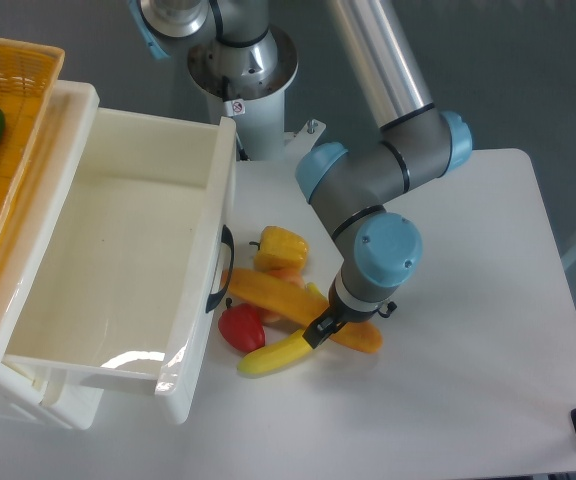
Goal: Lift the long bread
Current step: 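Close the gripper around the bread loaf's middle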
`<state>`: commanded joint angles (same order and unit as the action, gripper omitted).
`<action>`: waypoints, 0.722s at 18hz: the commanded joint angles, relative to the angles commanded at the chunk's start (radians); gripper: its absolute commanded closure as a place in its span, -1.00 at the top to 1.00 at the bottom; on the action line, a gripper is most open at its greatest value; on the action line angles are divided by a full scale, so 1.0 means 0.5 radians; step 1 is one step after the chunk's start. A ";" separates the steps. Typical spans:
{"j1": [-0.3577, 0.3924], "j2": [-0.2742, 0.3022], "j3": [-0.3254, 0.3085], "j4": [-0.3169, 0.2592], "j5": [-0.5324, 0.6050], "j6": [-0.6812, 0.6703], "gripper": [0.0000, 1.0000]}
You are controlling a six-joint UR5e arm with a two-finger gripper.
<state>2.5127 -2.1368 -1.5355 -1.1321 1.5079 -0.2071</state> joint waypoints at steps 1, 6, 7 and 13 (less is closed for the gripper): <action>0.000 0.000 0.000 0.000 0.003 -0.003 1.00; -0.003 0.012 -0.003 0.000 0.003 0.000 1.00; -0.003 0.015 -0.003 0.003 0.003 0.006 1.00; -0.028 0.003 -0.006 0.009 0.043 0.000 0.89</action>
<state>2.4989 -2.1353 -1.5386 -1.1275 1.5293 -0.2071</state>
